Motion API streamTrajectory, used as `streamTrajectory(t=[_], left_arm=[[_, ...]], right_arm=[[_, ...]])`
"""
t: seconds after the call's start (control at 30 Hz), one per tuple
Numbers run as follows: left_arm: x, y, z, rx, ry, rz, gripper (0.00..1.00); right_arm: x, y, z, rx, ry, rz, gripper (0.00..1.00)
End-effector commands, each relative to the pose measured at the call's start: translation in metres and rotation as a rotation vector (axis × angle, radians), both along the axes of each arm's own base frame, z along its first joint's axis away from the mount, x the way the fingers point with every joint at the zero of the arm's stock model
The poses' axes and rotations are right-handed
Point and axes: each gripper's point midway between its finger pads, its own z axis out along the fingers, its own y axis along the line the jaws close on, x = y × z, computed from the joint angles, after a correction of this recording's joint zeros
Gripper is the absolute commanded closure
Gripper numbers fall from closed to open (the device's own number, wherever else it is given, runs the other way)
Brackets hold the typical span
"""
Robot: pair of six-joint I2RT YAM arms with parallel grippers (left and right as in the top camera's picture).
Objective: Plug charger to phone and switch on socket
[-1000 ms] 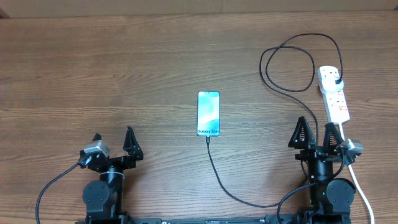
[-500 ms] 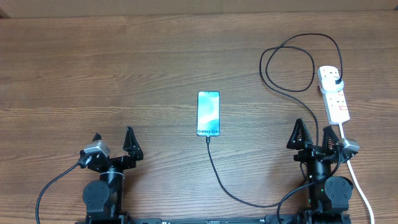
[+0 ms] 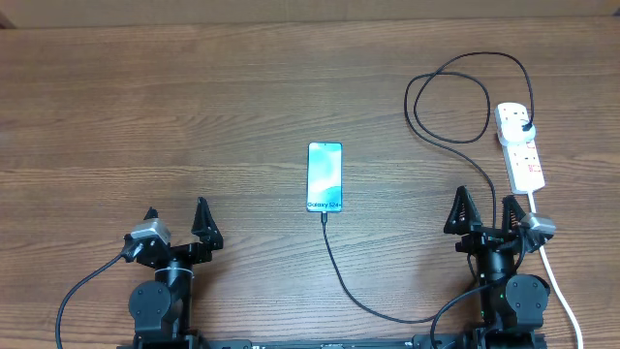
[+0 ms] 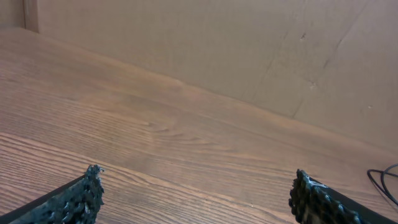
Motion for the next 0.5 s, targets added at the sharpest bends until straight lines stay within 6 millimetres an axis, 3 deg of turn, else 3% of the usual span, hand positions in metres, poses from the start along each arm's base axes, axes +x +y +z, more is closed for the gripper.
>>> streamTrajectory(t=[0.0, 0.07, 0.47], left_arm=[[0.0001, 0.0002, -0.0010, 0.022, 0.002, -0.002, 0.00], [0.0001, 0.0002, -0.0010, 0.023, 0.002, -0.002, 0.00], [0.0001, 0.0002, -0.0010, 0.022, 0.002, -0.002, 0.00]], right_arm=[[0.0003, 0.0006, -0.0039, -0.010, 0.004, 0.005, 0.00], [0.0005, 0.0077, -0.0049, -0.009, 0.008, 0.046, 0.00], [0.0005, 0.0071, -0.0056, -0.116, 0.013, 0.044, 0.00]])
